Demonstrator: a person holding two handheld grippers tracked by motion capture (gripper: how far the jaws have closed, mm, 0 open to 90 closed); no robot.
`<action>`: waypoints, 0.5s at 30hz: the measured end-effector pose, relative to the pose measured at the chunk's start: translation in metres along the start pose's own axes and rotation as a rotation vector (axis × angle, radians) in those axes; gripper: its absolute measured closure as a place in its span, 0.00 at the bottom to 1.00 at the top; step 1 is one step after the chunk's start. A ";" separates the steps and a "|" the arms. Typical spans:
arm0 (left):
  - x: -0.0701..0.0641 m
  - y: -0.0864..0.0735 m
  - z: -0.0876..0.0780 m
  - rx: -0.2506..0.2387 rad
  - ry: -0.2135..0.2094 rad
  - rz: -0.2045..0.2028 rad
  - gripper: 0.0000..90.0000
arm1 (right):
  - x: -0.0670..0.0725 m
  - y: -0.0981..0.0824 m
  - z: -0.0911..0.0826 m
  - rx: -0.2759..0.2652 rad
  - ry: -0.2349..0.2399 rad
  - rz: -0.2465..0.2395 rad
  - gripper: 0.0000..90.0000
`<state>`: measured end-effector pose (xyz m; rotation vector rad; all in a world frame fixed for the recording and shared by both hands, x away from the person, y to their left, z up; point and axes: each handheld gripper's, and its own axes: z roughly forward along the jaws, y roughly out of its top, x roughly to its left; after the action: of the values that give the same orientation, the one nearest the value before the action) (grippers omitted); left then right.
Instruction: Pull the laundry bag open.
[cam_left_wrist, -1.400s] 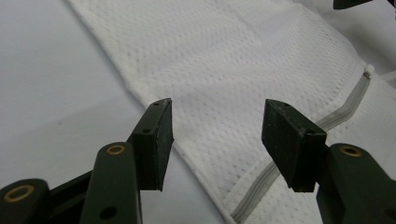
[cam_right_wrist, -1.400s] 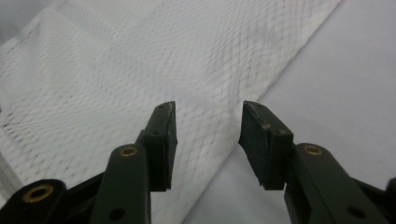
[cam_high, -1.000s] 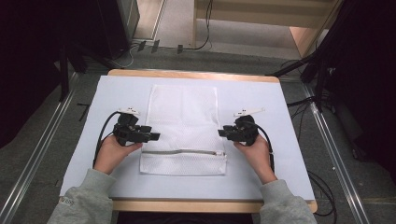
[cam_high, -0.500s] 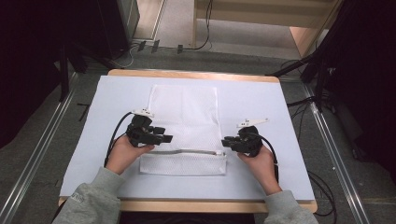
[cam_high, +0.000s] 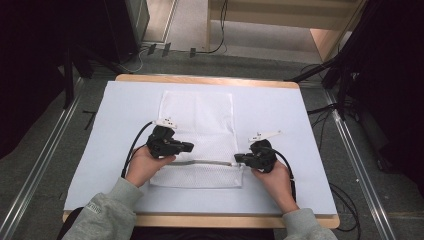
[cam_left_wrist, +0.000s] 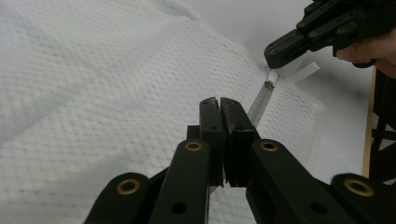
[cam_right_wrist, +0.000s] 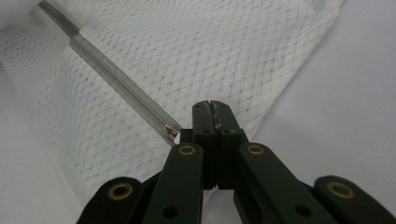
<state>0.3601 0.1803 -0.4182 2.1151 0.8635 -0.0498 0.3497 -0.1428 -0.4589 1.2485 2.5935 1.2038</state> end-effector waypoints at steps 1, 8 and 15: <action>-0.002 0.000 0.002 0.003 0.002 0.010 1.00 | 0.000 0.000 0.001 0.000 -0.001 -0.002 1.00; -0.012 0.002 0.025 0.031 -0.016 0.033 1.00 | 0.000 -0.002 0.003 0.011 -0.005 -0.003 1.00; -0.018 -0.002 0.052 0.100 -0.041 0.041 1.00 | -0.001 -0.005 0.006 0.028 -0.003 0.009 1.00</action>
<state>0.3586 0.1340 -0.4485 2.2171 0.8081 -0.1167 0.3486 -0.1415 -0.4667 1.2667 2.6150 1.1702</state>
